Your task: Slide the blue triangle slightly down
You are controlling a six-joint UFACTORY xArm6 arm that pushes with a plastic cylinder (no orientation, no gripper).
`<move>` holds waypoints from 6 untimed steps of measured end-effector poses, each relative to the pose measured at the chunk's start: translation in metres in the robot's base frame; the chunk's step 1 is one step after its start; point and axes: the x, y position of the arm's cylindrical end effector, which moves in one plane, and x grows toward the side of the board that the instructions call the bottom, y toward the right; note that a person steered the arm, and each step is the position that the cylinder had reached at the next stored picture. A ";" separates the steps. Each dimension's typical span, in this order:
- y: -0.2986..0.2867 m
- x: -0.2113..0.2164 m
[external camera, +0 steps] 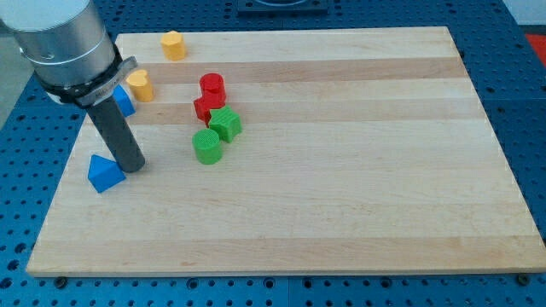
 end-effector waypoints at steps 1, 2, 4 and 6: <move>-0.002 -0.024; -0.018 -0.027; -0.023 0.020; -0.058 -0.025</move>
